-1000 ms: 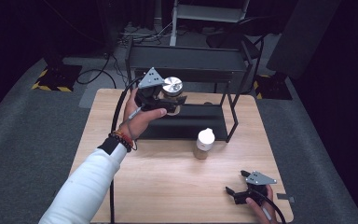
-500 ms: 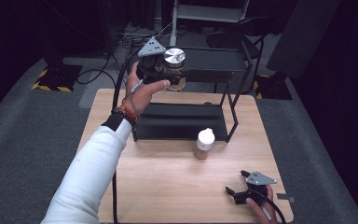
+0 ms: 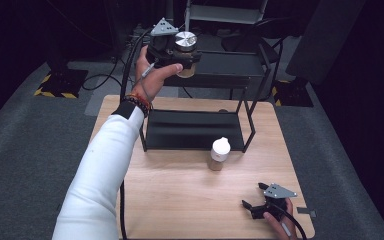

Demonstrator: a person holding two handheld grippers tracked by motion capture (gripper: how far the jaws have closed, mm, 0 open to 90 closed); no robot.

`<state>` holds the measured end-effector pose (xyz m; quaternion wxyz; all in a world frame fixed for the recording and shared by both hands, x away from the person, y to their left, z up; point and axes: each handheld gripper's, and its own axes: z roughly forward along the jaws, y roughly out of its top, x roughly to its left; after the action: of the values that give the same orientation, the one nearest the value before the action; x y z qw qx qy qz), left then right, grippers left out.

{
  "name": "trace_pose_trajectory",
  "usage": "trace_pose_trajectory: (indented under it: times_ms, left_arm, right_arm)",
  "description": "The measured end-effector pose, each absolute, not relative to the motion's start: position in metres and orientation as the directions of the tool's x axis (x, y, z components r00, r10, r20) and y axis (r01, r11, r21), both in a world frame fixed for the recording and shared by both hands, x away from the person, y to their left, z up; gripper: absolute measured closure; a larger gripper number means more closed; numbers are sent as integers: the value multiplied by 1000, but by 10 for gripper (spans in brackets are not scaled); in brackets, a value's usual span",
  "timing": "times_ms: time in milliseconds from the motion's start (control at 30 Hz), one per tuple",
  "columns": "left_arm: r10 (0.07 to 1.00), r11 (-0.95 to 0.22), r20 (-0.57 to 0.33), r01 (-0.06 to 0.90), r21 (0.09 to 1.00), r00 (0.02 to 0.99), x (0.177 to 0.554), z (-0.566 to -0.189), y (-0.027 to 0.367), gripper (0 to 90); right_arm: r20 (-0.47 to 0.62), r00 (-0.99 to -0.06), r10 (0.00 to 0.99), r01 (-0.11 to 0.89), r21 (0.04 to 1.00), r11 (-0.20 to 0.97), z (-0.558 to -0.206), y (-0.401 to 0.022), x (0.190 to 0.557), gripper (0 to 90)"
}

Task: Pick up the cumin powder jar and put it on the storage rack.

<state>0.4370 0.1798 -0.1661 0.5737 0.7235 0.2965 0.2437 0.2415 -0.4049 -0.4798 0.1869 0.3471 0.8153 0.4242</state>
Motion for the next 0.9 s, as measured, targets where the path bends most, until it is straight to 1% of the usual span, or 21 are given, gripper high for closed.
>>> trace_pose_trajectory:
  times_ms: [267,367,500,567,667,767,900]
  left_arm:
    - [744,-157,8,163,974,668,461,-163,173,304]
    - [750,-140,-7,168,976,661,468,-167,172,304]
    - [753,-162,-2,189,969,658,478,-169,169,304]
    - [752,-168,10,177,970,659,479,-173,167,304]
    - [763,-176,15,185,967,646,482,-176,165,304]
    - [767,-167,-3,205,964,642,487,-180,165,304]
    - [765,-176,-1,211,961,644,490,-183,164,304]
  right_arm:
    - [-10,-689,724,407,822,399,-480,-405,242,0]
    - [-10,-689,725,408,821,399,-480,-405,242,0]
    - [-10,-689,724,408,821,399,-480,-405,242,0]
    - [-10,-689,724,408,821,399,-480,-405,242,0]
    - [-10,-689,725,408,821,399,-480,-405,242,0]
    - [-10,-689,724,407,821,399,-480,-405,242,0]
    - [-10,-689,725,408,821,399,-480,-405,242,0]
